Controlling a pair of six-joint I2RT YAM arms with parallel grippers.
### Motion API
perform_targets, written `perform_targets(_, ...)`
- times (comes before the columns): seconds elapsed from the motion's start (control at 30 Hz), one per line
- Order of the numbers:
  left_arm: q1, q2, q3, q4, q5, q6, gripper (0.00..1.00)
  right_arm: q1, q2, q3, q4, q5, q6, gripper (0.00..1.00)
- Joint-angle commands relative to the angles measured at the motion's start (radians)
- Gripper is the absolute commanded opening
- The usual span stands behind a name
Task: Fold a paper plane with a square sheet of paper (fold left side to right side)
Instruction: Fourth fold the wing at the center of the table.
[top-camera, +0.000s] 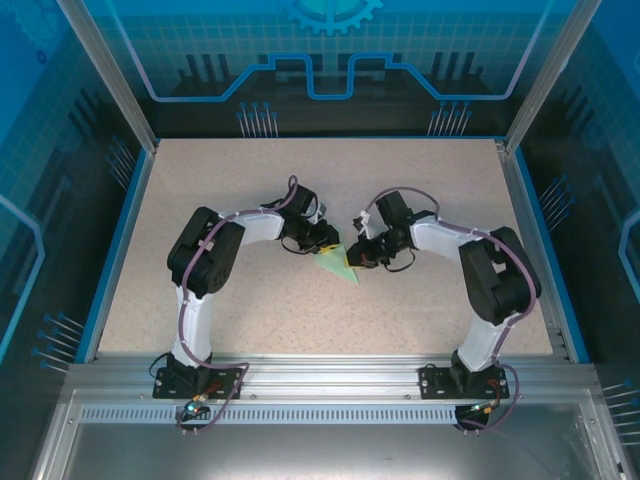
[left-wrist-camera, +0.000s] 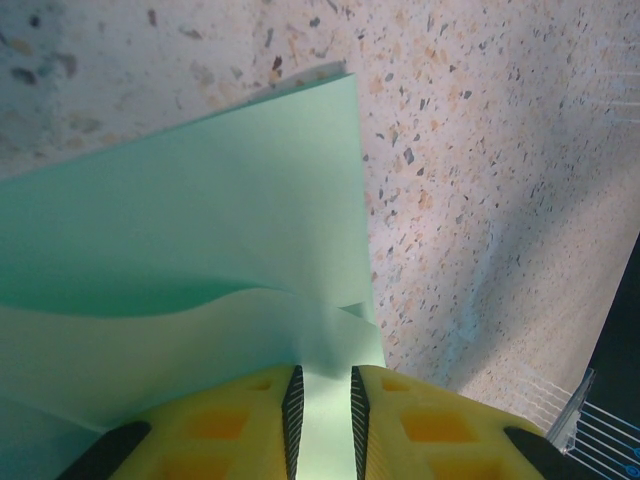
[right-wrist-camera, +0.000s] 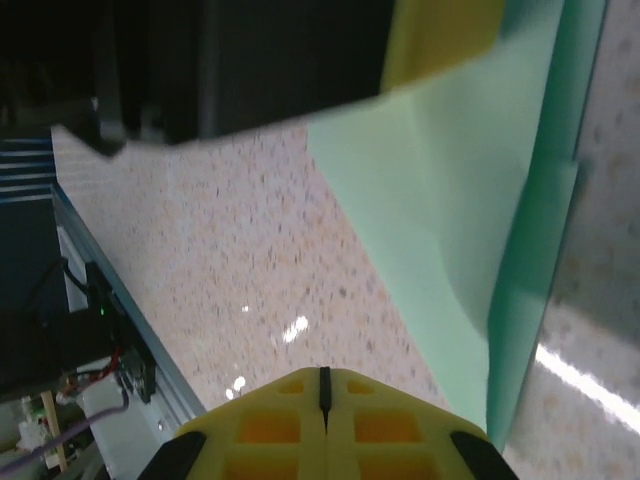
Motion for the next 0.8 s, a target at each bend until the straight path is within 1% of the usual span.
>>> perform_targets(0.0, 0.0, 0.019, -0.051, -0.111, -0.056, -0.004, 0.25, 0.016, 0.081, 0.041, 0.043, 0.024, 0.062, 0.01)
perform_targets(0.17, 0.0, 0.019, -0.052, -0.113, -0.056, -0.005, 0.25, 0.026, 0.15, 0.079, 0.054, 0.045, 0.079, 0.01)
perform_targets(0.33, 0.0, 0.019, -0.052, -0.115, -0.058, -0.002, 0.25, 0.042, 0.193, 0.106, 0.0, 0.086, 0.062, 0.01)
perform_targets(0.43, 0.0, 0.019, -0.05, -0.119, -0.059, -0.001, 0.25, 0.044, 0.209, 0.11, -0.057, 0.137, 0.051, 0.01)
perform_targets(0.53, 0.002, 0.019, -0.051, -0.12, -0.062, -0.001, 0.25, 0.043, 0.207, 0.086, -0.096, 0.178, 0.042, 0.01)
perform_targets(0.77, 0.01, 0.019, -0.056, -0.126, -0.07, -0.001, 0.25, 0.016, 0.144, -0.042, -0.102, 0.156, 0.033, 0.01)
